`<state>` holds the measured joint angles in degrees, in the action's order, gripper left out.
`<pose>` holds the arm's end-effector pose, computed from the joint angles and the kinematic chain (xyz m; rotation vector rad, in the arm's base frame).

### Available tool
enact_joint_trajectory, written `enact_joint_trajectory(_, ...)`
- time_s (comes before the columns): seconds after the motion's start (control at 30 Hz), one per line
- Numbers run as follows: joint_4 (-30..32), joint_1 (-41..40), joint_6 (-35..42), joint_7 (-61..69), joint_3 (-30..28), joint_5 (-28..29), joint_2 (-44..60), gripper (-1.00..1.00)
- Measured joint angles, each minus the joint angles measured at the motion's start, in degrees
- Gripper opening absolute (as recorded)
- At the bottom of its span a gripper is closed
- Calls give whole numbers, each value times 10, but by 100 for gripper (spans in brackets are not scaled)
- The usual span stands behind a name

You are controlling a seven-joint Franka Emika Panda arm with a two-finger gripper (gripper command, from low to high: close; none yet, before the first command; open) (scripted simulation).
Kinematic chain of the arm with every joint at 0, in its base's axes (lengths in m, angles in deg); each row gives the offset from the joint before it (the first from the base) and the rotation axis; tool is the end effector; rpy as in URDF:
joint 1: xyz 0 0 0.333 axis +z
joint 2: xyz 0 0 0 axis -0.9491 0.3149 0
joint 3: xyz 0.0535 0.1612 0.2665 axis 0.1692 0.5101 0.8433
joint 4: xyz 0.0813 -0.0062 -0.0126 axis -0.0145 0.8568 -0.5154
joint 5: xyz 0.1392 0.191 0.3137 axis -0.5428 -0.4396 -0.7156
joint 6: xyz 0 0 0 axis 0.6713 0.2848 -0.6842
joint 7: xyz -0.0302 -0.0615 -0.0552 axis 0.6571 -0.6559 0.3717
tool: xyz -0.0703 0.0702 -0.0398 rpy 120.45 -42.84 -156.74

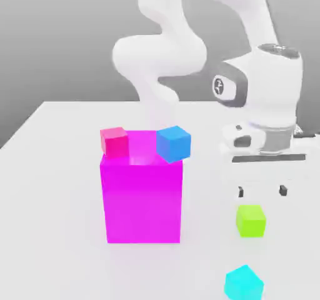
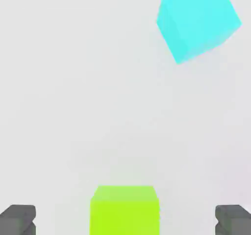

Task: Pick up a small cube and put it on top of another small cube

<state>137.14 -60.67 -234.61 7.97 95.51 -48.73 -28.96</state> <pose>0.3120 0.2119 0.1926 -2.9097 1.1641 -0.0129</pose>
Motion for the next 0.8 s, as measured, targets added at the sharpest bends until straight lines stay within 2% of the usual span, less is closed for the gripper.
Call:
enact_joint_trajectory(0.17, -18, 91, -79, -90, -117, 116, 105, 0)
enact_joint_trajectory(0.2, -21, 111, -93, -100, -140, 128, 122, -100)
enact_joint_trajectory(0.43, -22, 116, -97, -102, -145, 131, 125, -100)
enact_joint_trajectory(0.57, -6, 70, -43, -41, -79, 49, 55, -100)
enact_joint_trajectory(0.67, 1, 65, 4, 13, -60, -19, -2, -100)
enact_joint_trajectory(0.8, -65, 29, 60, 78, -73, -29, 9, -100)
